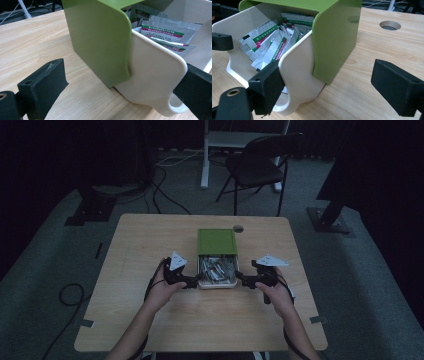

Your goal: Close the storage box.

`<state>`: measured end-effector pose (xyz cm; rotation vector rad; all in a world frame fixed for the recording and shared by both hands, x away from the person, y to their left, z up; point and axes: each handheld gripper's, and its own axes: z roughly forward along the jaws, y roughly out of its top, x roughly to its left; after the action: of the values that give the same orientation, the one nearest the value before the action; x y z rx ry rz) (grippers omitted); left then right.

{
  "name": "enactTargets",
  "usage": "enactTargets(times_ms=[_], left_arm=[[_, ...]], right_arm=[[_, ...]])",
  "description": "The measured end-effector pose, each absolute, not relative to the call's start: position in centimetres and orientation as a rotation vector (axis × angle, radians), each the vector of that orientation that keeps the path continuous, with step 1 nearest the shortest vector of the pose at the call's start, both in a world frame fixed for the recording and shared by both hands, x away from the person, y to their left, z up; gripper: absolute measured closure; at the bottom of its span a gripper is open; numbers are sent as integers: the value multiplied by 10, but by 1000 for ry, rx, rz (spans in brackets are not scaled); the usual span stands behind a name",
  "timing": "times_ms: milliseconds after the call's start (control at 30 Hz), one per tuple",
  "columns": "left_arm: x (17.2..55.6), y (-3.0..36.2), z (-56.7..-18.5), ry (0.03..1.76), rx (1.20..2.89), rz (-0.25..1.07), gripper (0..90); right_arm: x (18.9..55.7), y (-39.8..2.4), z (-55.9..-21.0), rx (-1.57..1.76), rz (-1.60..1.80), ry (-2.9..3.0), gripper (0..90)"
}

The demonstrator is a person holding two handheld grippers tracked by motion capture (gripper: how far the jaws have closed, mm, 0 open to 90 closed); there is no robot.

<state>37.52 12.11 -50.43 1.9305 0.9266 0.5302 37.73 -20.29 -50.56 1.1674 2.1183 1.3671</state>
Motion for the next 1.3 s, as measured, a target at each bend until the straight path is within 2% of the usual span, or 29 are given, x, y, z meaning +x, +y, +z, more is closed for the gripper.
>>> enactTargets(times_ms=[1300], left_arm=[[395, 119, -504, 978, 1905, 606, 32]], right_arm=[[394, -196, -507, 1245, 1346, 2035, 121]])
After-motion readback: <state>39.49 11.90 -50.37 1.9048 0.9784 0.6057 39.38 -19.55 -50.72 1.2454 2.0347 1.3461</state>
